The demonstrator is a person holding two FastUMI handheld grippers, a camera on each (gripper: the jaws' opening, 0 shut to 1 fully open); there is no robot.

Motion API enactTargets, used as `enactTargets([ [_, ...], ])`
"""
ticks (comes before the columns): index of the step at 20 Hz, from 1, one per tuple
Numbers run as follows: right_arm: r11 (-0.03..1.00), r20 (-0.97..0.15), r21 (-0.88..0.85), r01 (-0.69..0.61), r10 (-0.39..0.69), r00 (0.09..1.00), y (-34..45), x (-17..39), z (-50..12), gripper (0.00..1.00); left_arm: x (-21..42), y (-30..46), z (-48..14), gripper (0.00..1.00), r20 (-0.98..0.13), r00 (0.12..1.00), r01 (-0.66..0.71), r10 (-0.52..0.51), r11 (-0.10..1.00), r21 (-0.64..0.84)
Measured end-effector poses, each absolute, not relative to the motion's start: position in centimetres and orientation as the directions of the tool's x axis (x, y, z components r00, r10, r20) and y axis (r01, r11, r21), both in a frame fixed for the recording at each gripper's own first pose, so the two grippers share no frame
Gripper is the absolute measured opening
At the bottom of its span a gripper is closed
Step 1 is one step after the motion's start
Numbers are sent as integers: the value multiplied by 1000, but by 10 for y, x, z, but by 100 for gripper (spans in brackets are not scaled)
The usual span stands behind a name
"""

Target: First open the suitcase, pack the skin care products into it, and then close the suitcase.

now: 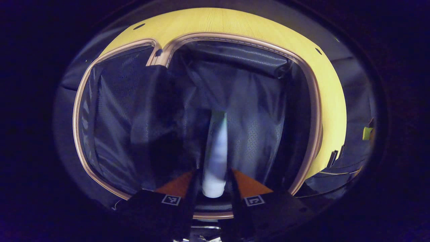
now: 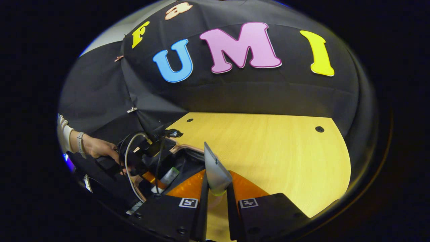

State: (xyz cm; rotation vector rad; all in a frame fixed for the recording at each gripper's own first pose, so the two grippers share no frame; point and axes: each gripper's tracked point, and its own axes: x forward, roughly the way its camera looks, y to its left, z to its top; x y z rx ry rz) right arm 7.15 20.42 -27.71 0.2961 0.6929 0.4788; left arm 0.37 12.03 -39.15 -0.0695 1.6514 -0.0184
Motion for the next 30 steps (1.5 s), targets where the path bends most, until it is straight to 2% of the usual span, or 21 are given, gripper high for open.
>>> enactTargets([
  [1,840,-544,438,-321,532,649,219,64,-277,30,7,117,-384,70,-997,-34,-18,-63,998,-62],
  [2,830,-559,461,-314,547,623,235,56,-279,29,9,110,-374,74,-995,15,0,-94,996,-94],
  [3,816,-573,488,-310,567,592,252,50,-282,22,10,104,-358,73,-990,66,19,-128,992,-127],
  [4,800,-583,515,-307,589,559,273,43,-287,22,11,101,-342,73,-980,118,38,-160,987,-157],
  [5,794,-602,534,-291,599,528,295,38,-294,22,10,106,-328,74,-970,166,56,-178,984,-171],
  [6,795,-642,548,-259,599,479,312,32,-307,29,7,116,-313,75,-961,211,67,-182,983,-171],
  [7,802,-687,554,-224,592,421,327,23,-322,30,4,132,-300,75,-951,253,71,-178,984,-165],
  [9,818,-754,562,-124,568,329,348,10,-353,30,-2,184,-280,76,-933,338,57,-123,992,-110],
  [11,836,-800,548,-8,527,287,357,15,-373,30,-12,251,-266,81,-916,401,0,-7,1000,-7],
  [14,897,-887,436,67,416,203,364,8,-410,30,-45,343,-237,86,-890,433,-160,141,984,78],
  [17,922,-927,361,142,338,161,373,2,-428,30,-73,404,-219,87,-891,407,-334,201,941,60],
  [18,928,-937,335,160,311,156,372,0,-430,23,-77,414,-221,87,-892,403,-373,206,927,46],
  [21,933,-949,297,206,263,175,368,3,-427,26,-77,443,-223,87,-884,402,-426,237,903,48],
  [22,926,-942,314,211,276,192,369,2,-422,34,-72,449,-223,87,-879,408,-430,246,901,53],
  [23,911,-925,356,209,311,219,374,5,-410,55,-66,455,-223,87,-874,414,-431,252,900,55],
  [25,880,-866,441,178,365,343,379,22,-371,97,-49,467,-222,87,-861,441,-421,254,906,52],
  [28,856,-749,511,76,401,527,372,53,-308,96,-15,480,-219,87,-848,475,-391,234,920,35],
  [30,865,-712,500,31,391,584,361,63,-282,95,11,489,-224,87,-853,475,-374,216,927,26],
])
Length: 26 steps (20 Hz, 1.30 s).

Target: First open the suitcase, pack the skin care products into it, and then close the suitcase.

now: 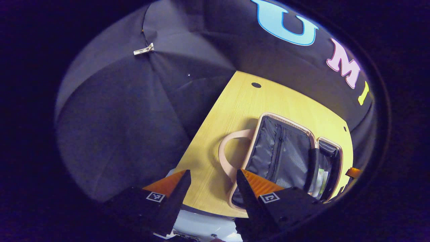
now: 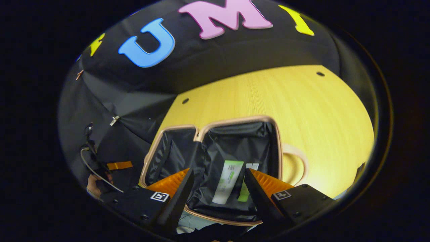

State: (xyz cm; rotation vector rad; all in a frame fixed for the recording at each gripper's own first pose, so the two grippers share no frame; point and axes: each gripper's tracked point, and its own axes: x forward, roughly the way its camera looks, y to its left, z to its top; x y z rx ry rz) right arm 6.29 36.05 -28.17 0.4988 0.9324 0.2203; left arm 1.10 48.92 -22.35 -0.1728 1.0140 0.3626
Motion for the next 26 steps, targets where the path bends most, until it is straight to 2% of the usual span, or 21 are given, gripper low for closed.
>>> enactTargets([
  [3,862,-687,506,29,382,618,345,67,-262,95,46,491,-253,87,-890,437,-329,126,944,-28],
  [4,857,-685,514,34,386,618,341,63,-258,95,51,494,-272,87,-914,393,-323,101,946,-34],
  [7,874,-700,485,37,362,616,320,43,-255,95,49,514,-322,86,-960,242,-320,139,946,56],
  [8,885,-711,465,38,348,611,311,35,-255,95,48,518,-336,86,-966,210,-314,152,946,81],
  [9,892,-720,450,44,333,609,302,29,-254,95,45,512,-352,86,-979,177,-310,105,949,46],
  [10,889,-718,455,57,328,614,295,25,-250,96,49,514,-361,82,-977,172,-300,127,951,70],
  [11,876,-701,477,70,331,632,289,24,-242,95,59,494,-351,66,-977,205,-273,53,962,-5],
  [13,858,-654,508,72,330,681,276,30,-224,95,58,494,-342,19,-979,183,-251,93,967,45],
  [18,855,-550,518,0,333,766,242,49,-195,95,65,474,-267,11,-932,345,-192,113,980,47],
  [23,853,-514,513,-97,395,762,209,44,-189,95,64,413,-154,9,-838,535,-88,108,994,71],
  [26,848,-485,509,-147,423,765,184,39,-180,95,65,350,-97,9,-779,625,13,48,997,72],
])
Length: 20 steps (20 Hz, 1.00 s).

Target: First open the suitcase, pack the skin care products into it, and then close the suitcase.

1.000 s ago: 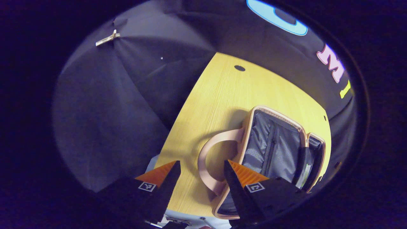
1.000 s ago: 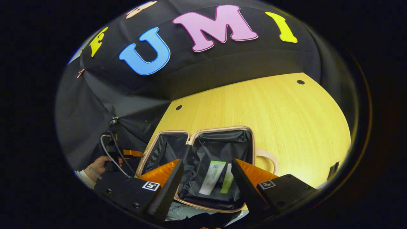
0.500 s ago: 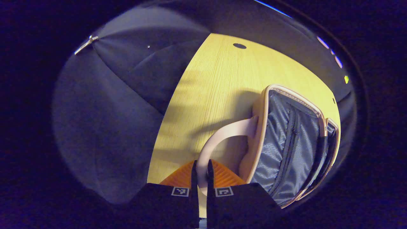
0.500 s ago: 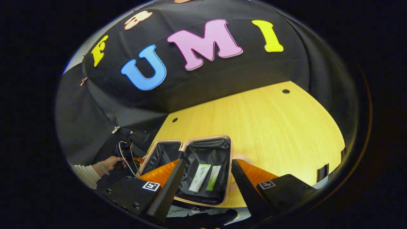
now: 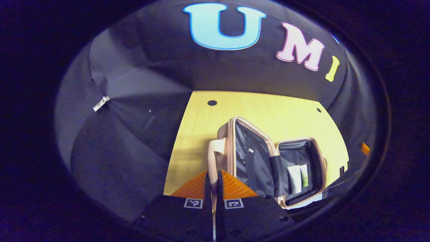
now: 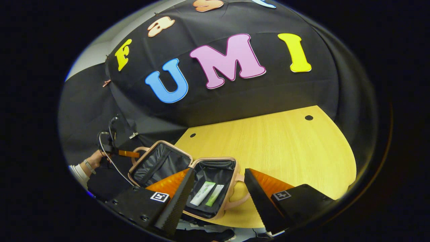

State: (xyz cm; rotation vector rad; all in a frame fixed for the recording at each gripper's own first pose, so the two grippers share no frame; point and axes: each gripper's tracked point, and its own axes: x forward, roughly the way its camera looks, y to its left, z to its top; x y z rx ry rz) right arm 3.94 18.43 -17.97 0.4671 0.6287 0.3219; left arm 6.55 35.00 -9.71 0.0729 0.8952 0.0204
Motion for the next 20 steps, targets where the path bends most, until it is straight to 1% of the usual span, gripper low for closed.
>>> enactTargets([
  [2,845,-470,511,-159,430,771,165,36,-177,95,70,303,-68,9,-739,674,58,1,997,54],
  [5,839,-461,524,-146,424,779,139,25,-172,95,84,215,-40,9,-687,719,141,-106,990,-6],
  [7,843,-452,521,-133,405,795,115,21,-168,95,95,147,-40,9,-662,722,228,-201,973,-47],
  [9,850,-449,515,-110,377,810,93,15,-168,95,101,74,-56,9,-660,688,319,-302,943,-99],
  [10,853,-450,513,-97,363,815,83,9,-167,95,103,41,-69,9,-662,671,346,-335,931,-120],
  [11,857,-453,509,-82,347,821,72,5,-167,95,102,6,-88,11,-673,642,370,-367,917,-147],
  [14,866,-474,499,-17,289,832,41,-12,-174,95,87,-70,-185,13,-748,531,408,-399,894,-188],
  [16,858,-491,513,37,257,832,23,-26,-182,95,78,-95,-247,13,-802,466,421,-373,891,-170],
  [17,856,-501,514,64,239,832,14,-32,-188,95,78,-99,-275,13,-833,432,396,-346,903,-170],
  [18,855,-508,512,85,222,832,4,-39,-193,95,77,-102,-295,13,-855,398,364,-332,913,-185],
  [19,856,-515,506,103,204,833,-5,-44,-195,95,79,-103,-301,14,-860,383,333,-338,919,-213],
  [20,856,-519,503,117,191,833,-12,-49,-198,95,78,-106,-305,14,-855,387,316,-344,921,-228],
])
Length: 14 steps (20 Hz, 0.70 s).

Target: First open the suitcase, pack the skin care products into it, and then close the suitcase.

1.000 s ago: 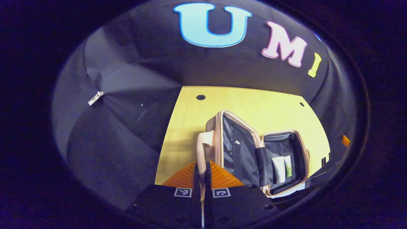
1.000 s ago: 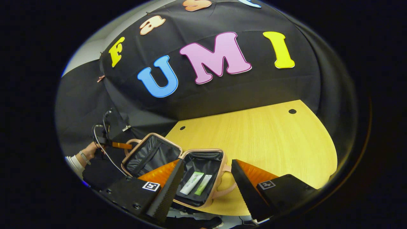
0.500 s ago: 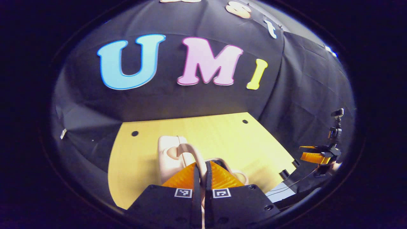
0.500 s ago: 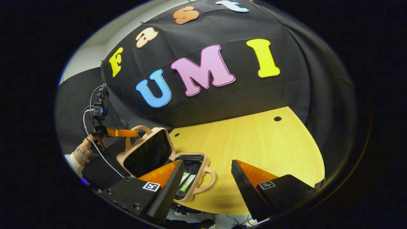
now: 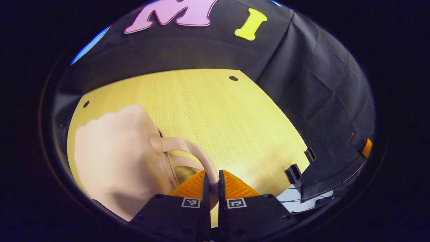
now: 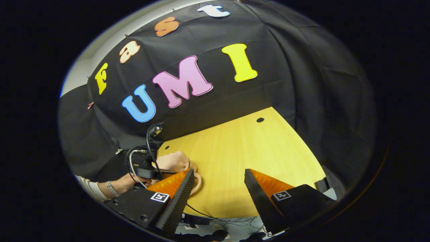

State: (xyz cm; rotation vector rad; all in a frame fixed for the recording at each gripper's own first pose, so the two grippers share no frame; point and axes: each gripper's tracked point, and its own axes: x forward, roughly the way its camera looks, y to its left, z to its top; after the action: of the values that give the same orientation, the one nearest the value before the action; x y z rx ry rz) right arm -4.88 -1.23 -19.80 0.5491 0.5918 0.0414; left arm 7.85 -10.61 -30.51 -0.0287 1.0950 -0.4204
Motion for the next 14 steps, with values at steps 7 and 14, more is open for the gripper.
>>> enactTargets([
  [7,860,-479,502,94,185,858,-37,-50,-194,95,97,-74,-229,75,-779,609,314,-148,947,65],
  [14,925,-373,344,-159,291,881,-28,-3,-137,95,62,-84,-18,90,-354,934,122,-41,970,210],
])
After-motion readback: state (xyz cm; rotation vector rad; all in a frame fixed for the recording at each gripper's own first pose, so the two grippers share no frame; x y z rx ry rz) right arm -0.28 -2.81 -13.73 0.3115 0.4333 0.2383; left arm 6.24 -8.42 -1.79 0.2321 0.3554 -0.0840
